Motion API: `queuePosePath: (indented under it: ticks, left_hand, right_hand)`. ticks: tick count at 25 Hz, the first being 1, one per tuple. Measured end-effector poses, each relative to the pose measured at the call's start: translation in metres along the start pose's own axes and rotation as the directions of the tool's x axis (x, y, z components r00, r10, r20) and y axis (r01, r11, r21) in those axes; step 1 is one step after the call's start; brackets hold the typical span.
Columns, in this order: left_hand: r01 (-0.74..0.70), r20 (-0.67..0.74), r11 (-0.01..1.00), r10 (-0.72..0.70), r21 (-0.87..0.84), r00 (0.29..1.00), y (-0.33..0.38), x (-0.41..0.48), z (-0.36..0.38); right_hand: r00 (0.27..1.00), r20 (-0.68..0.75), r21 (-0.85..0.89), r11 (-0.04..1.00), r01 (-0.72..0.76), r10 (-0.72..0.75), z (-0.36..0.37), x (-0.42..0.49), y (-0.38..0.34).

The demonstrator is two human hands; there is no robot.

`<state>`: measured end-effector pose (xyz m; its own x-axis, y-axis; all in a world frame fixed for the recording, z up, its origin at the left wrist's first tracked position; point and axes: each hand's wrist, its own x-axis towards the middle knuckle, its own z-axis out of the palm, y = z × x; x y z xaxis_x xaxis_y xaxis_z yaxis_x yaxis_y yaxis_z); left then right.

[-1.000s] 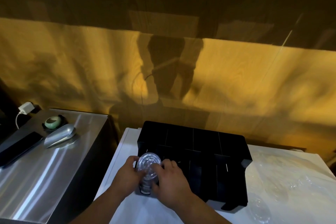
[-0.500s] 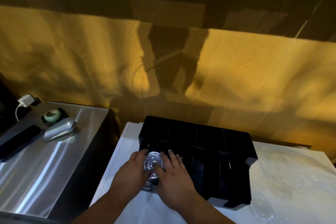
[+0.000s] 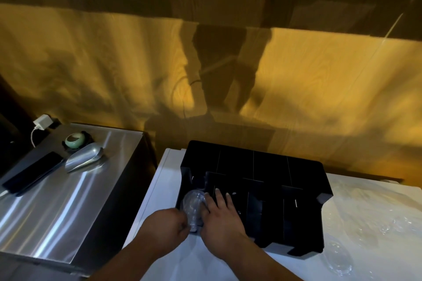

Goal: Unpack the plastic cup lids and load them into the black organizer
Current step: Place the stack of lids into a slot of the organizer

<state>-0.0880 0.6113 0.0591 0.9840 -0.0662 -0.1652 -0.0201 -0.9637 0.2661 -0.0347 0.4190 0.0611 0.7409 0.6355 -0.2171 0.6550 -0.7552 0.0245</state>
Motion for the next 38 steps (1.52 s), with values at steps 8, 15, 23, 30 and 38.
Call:
queuePosePath:
  ticks: [8,15,23,30,38]
  left_hand:
    - [0.02,0.351,1.0,-0.012,-0.02,0.936,0.005,-0.006,0.015]
    - [-0.02,0.121,1.0,0.021,-0.013,0.992,0.014,-0.007,0.016]
    - [-0.136,-0.076,0.936,0.169,0.325,0.983,0.004,-0.001,-0.004]
    - [-0.033,-0.071,0.942,0.06,0.333,0.996,0.011,0.01,0.001]
    - [-0.05,-0.065,0.981,0.064,0.186,0.996,0.004,0.013,0.004]
  right_hand:
    - [0.987,-0.156,0.161,0.984,0.073,-0.048,-0.009,-0.016,-0.001]
    - [0.99,-0.118,0.102,0.99,0.095,-0.082,0.0,-0.021,0.004]
    - [1.0,-0.012,0.135,0.991,0.023,-0.022,0.004,-0.022,-0.001]
    - [0.998,0.038,0.266,0.963,0.031,-0.043,-0.004,-0.026,-0.003]
    - [0.992,0.106,0.279,0.959,0.039,-0.071,-0.01,-0.02,0.006]
